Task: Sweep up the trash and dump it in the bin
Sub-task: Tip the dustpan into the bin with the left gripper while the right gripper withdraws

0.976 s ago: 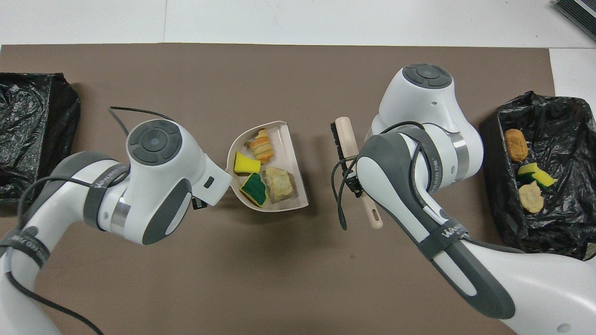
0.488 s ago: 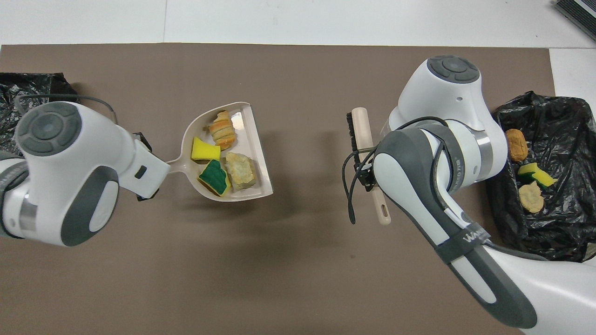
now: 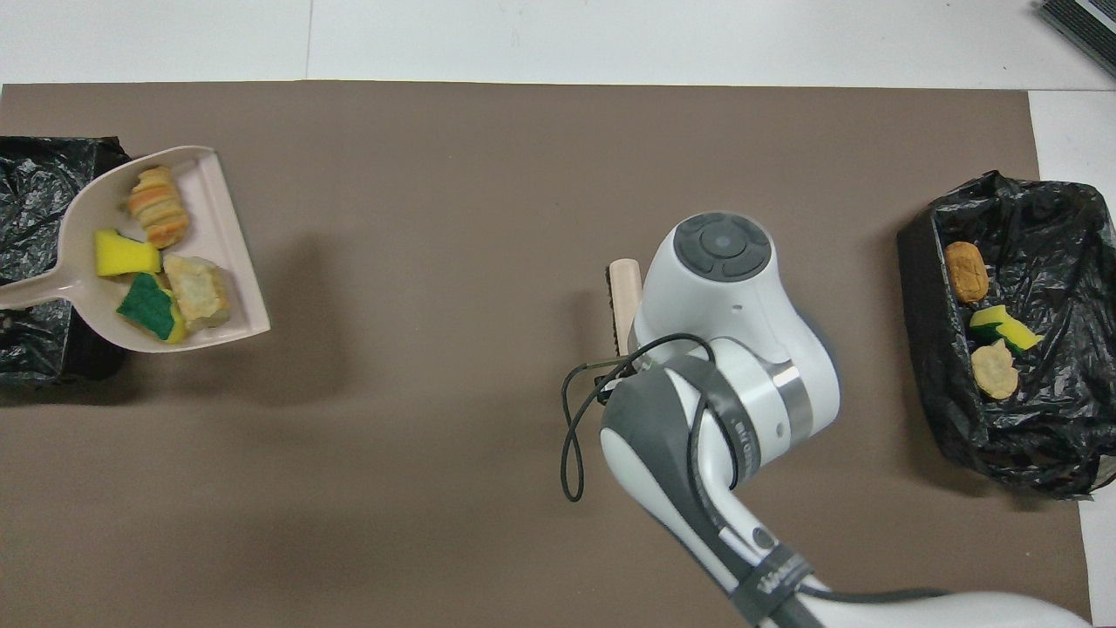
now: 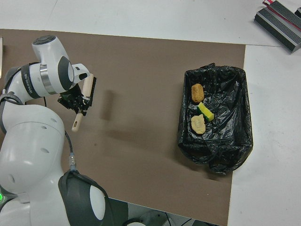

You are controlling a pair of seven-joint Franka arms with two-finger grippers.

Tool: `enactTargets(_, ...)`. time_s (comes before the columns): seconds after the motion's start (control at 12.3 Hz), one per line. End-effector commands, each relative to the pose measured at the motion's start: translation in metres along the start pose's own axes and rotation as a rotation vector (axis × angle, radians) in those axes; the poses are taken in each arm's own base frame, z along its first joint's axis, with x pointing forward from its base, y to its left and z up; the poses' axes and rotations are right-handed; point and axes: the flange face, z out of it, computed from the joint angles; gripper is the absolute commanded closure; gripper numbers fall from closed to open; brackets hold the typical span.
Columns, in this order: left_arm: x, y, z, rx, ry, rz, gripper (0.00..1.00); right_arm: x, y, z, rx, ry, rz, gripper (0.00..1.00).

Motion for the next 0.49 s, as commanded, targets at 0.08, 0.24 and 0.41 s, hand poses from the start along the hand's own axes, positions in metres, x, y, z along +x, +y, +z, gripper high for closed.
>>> enactTargets(0.08,-0.081,-0.055,-0.020,0.064,-0.048,0.055,1.00,-0.054,-0.052,0.031,0.014,0.011,0.077,1.00)
enactTargets(0.24,-0.148,-0.070,-0.035,0.074,-0.104,0.016,1.00,-0.079,-0.096,0.065,0.002,0.032,0.092,1.00)
enactTargets(0.41,-0.197,-0.081,-0.057,0.067,-0.170,0.038,1.00,-0.105,-0.112,0.093,0.005,-0.010,0.073,1.00)
